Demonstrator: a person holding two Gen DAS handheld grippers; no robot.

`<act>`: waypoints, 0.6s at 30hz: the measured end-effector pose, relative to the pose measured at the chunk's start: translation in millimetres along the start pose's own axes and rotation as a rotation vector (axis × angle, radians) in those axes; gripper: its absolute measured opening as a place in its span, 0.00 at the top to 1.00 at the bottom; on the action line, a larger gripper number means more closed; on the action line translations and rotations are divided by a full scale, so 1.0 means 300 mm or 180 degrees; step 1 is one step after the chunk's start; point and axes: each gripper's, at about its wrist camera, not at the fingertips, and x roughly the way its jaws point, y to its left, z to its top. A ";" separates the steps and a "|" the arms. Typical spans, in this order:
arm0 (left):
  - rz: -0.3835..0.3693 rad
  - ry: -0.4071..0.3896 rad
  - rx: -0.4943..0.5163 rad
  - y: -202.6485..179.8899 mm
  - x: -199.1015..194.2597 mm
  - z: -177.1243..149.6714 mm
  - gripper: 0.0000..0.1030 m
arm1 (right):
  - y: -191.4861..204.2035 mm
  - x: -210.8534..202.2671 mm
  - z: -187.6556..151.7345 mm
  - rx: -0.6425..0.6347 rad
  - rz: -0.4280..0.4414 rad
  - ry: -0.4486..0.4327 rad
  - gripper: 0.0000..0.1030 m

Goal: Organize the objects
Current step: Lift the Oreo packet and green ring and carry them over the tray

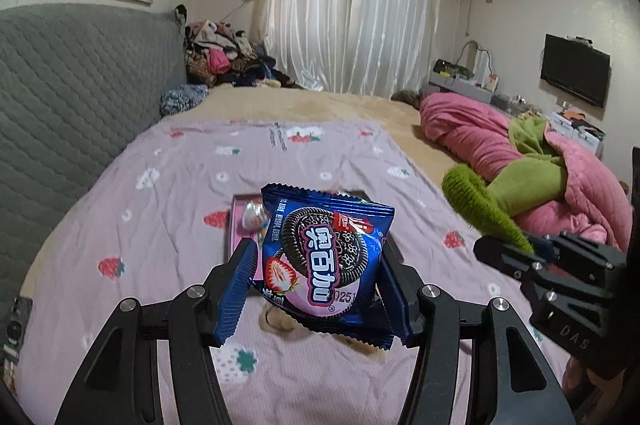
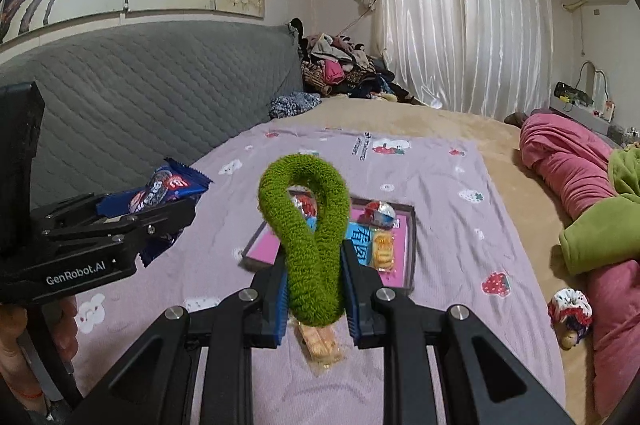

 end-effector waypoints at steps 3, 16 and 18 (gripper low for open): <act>0.0021 -0.0018 0.0028 0.000 0.018 0.035 0.41 | 0.000 0.006 0.021 -0.0002 -0.0003 -0.0020 0.77; 0.0094 -0.0103 0.0099 0.020 0.139 0.192 0.41 | -0.040 0.065 0.164 -0.0007 -0.0030 -0.0164 0.77; 0.0103 -0.0104 0.0103 0.024 0.165 0.207 0.41 | -0.046 0.084 0.188 -0.0018 -0.0042 -0.0181 0.77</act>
